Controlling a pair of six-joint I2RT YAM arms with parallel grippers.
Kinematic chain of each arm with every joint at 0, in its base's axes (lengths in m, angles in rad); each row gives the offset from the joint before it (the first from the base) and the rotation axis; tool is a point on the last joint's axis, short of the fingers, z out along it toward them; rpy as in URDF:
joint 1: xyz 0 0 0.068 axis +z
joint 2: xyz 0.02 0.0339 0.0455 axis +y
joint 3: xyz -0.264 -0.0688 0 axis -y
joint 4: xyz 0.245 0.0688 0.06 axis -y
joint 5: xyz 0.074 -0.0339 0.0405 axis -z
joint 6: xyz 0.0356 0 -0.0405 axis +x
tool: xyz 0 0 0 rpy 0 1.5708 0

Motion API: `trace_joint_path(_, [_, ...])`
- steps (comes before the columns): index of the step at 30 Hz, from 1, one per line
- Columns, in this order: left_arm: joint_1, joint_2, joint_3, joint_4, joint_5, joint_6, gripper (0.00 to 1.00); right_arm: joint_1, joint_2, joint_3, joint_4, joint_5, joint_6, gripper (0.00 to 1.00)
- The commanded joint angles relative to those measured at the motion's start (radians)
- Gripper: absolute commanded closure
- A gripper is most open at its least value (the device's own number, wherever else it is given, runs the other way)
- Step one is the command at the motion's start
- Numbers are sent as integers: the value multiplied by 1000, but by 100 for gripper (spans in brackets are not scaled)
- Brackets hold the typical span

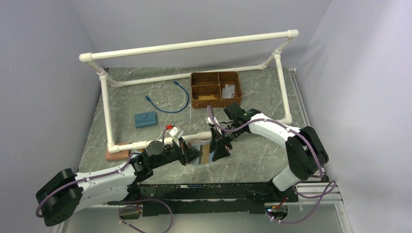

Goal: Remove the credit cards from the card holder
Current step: Remove the credit card from the card holder.

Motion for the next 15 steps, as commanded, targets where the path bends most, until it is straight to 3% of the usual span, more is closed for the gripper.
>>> trace_joint_path(1, [-15,-12,15,201,43,8,100,-17,-45,10,112,-115,87,42])
trace_joint_path(9, [-15,6,16,291,58,0,100,-18,-74,-32,236,-184,229,46])
trace_joint_path(15, [-15,19,6,346,49,-12,100,-19,-71,-32,244,-223,241,62])
